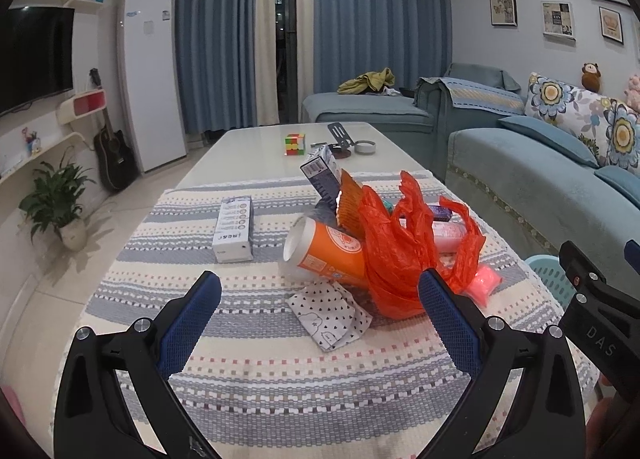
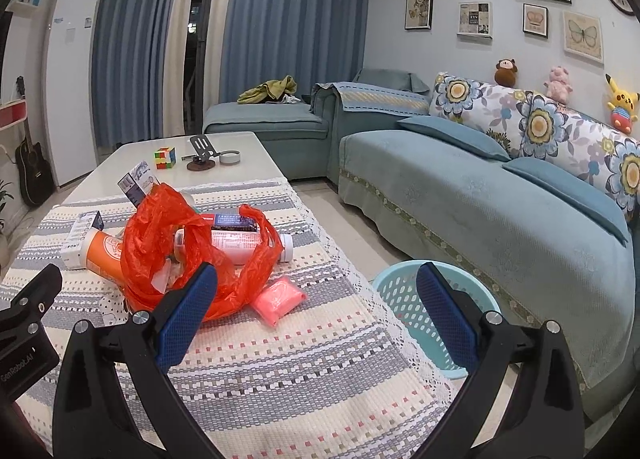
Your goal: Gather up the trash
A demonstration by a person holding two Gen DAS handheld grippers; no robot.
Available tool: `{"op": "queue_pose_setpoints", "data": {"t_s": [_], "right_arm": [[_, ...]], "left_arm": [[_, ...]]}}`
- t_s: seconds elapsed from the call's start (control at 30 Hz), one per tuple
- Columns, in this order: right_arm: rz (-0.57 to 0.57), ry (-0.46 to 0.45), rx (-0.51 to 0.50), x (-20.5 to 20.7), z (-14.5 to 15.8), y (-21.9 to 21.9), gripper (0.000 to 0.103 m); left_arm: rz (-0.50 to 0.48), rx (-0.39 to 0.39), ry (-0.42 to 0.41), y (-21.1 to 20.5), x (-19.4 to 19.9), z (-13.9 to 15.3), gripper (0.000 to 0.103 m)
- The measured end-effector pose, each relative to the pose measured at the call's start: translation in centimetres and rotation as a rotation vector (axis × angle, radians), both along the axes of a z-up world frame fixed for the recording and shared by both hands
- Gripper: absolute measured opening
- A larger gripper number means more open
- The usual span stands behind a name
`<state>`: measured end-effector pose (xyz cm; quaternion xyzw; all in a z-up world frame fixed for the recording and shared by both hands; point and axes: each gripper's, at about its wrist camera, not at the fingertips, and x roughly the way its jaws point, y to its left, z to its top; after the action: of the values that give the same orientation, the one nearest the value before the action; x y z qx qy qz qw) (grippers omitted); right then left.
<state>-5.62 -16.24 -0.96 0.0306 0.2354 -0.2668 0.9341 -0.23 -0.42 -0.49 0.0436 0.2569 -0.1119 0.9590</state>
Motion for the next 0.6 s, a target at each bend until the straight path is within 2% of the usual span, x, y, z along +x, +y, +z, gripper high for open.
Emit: {"op": "queue_pose_setpoints", "data": {"t_s": [0.27, 0.6], "right_arm": [[0.005, -0.004, 0.001, 0.02, 0.06, -0.02, 0.095], [0.011, -0.003, 0.011, 0.19, -0.01, -0.10, 0.095]], "left_arm": [[0.003, 0.026, -0.027, -0.31, -0.28, 0.08, 0.096], [0.010, 0.016, -0.027, -0.16, -0.23, 0.11, 0.096]]}}
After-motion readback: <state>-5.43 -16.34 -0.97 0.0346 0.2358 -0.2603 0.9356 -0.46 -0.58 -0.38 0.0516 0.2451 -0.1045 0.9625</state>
